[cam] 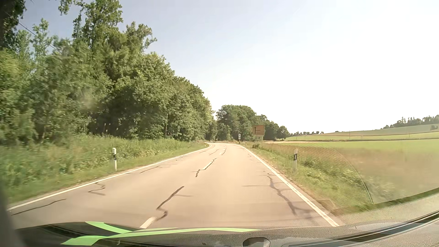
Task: Follow the waypoints while adhering to traffic rules and regulations
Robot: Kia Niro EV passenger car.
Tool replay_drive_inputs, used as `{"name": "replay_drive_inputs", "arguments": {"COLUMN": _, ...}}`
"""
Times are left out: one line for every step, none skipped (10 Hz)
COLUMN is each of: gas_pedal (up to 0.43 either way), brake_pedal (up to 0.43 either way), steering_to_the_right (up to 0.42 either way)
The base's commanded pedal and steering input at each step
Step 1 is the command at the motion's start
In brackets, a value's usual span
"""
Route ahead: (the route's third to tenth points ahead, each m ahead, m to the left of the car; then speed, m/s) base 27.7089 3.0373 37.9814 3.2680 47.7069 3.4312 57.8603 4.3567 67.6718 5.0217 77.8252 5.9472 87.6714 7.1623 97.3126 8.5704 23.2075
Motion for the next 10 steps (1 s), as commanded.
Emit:
{"name": "replay_drive_inputs", "arguments": {"gas_pedal": 0.268, "brake_pedal": 0.0, "steering_to_the_right": 0.0}}
{"name": "replay_drive_inputs", "arguments": {"gas_pedal": 0.248, "brake_pedal": 0.0, "steering_to_the_right": 0.0}}
{"name": "replay_drive_inputs", "arguments": {"gas_pedal": 0.228, "brake_pedal": 0.0, "steering_to_the_right": 0.0}}
{"name": "replay_drive_inputs", "arguments": {"gas_pedal": 0.228, "brake_pedal": 0.0, "steering_to_the_right": 0.0}}
{"name": "replay_drive_inputs", "arguments": {"gas_pedal": 0.228, "brake_pedal": 0.0, "steering_to_the_right": 0.0}}
{"name": "replay_drive_inputs", "arguments": {"gas_pedal": 0.228, "brake_pedal": 0.0, "steering_to_the_right": -0.001}}
{"name": "replay_drive_inputs", "arguments": {"gas_pedal": 0.228, "brake_pedal": 0.0, "steering_to_the_right": 0.0}}
{"name": "replay_drive_inputs", "arguments": {"gas_pedal": 0.228, "brake_pedal": 0.0, "steering_to_the_right": -0.001}}
{"name": "replay_drive_inputs", "arguments": {"gas_pedal": 0.22, "brake_pedal": 0.0, "steering_to_the_right": -0.001}}
{"name": "replay_drive_inputs", "arguments": {"gas_pedal": 0.189, "brake_pedal": 0.0, "steering_to_the_right": -0.002}}
